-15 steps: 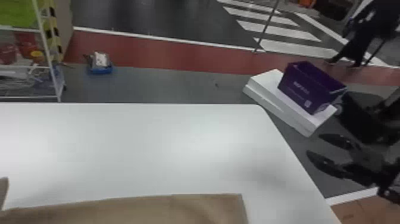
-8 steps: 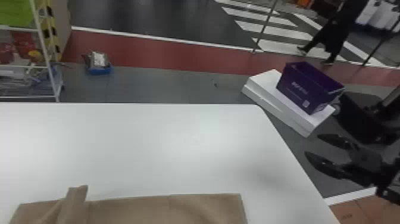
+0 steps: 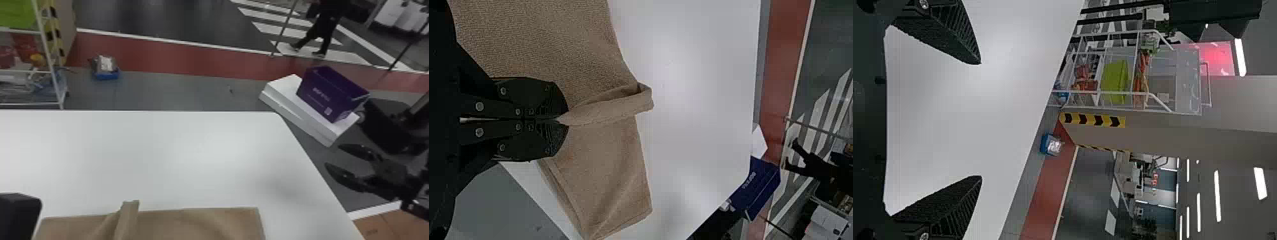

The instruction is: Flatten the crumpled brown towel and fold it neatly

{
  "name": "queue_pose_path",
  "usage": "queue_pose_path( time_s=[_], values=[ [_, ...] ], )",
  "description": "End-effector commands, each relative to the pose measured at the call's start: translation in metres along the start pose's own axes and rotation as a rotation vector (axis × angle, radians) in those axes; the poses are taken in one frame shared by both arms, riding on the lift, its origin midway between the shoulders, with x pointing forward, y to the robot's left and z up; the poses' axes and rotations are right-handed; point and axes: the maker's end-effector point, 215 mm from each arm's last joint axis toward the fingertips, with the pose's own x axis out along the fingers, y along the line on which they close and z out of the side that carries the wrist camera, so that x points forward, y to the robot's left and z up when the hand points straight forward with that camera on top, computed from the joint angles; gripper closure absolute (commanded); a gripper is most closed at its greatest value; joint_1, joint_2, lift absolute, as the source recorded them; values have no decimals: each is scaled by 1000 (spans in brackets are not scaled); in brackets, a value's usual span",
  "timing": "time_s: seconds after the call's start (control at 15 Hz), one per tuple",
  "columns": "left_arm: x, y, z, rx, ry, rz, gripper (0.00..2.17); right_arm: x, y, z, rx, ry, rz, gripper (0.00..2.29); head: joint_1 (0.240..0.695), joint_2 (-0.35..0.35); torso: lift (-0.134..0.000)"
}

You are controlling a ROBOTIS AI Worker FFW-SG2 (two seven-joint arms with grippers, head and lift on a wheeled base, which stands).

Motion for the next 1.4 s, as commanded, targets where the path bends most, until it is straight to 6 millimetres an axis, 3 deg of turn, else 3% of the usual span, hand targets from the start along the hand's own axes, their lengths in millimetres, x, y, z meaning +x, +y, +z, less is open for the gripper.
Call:
queue_pose_path(
  time_s=[0.0,0.27,0.67,1.33],
  values=[
    [5,-14,17,39,-26,-8,1430,0,0,-2,1,3,-1,49,695,-350,-124],
    [16,-31,16,74,-12,-13,1430,2,2,-2,-3,1,5,49,695,-350,-124],
    [61,-46,-24,108,120,-5,1430,4,2,-3,-25,-7,1,49,695,-350,-124],
    [72,-63,-14,152,96,34,1430,2,2,-7,-26,-7,0,49,695,-350,-124]
  ],
)
